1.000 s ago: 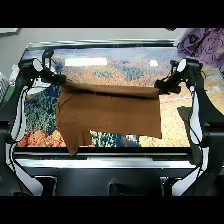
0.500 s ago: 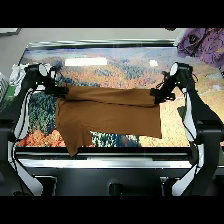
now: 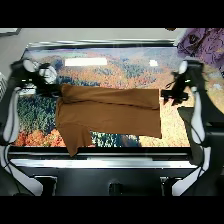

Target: Fold the clothes and pants, and hang the long-sleeved shirts on hangers.

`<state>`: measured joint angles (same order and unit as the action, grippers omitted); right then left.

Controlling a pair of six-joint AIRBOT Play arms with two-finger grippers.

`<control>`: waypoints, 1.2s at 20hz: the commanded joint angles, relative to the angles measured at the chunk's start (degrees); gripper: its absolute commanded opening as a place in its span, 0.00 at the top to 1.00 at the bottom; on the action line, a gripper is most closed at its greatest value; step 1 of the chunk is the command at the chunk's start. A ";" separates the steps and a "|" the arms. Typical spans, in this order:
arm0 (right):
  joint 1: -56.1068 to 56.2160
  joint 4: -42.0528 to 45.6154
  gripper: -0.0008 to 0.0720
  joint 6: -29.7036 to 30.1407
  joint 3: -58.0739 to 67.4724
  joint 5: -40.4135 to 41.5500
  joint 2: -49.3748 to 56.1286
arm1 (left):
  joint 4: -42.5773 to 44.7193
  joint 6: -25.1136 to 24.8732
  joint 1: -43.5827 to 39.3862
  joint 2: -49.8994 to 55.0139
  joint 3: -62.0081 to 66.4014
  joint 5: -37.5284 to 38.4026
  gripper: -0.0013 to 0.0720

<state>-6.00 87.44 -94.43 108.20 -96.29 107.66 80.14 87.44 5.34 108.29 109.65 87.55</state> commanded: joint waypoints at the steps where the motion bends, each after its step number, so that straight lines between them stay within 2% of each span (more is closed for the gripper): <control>1: -9.90 -13.49 0.41 6.82 -7.96 3.41 -7.93 | -5.75 0.20 9.53 -11.56 -14.99 -0.66 0.20; 3: -15.78 -24.57 0.41 12.37 -20.41 5.97 -14.29 | -11.10 -2.01 15.56 -21.53 -32.33 -4.90 0.20; 5: -19.63 -31.89 0.41 17.11 -31.87 8.37 -19.56 | -17.51 -5.20 20.09 -30.60 -47.84 -8.66 0.20; 9: -21.11 -33.33 0.41 19.23 -44.44 10.99 -24.92 | -26.80 -10.19 23.43 -42.27 -70.07 -14.67 0.20; 14: -21.05 -34.34 0.41 19.21 -46.18 11.15 -26.34 | -30.86 -11.96 21.55 -42.45 -78.55 -19.69 0.20; 17: -21.05 -34.60 0.41 19.19 -46.16 11.04 -26.36 | -33.73 -12.70 18.62 -41.92 -78.95 -22.10 0.20; 24: -21.05 -34.67 0.41 19.19 -46.16 13.55 -26.36 | -34.12 -12.46 11.19 -33.81 -78.95 -23.17 0.20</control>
<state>-27.03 52.95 -75.22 62.08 -83.77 81.36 45.60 75.09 19.05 71.88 31.00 65.98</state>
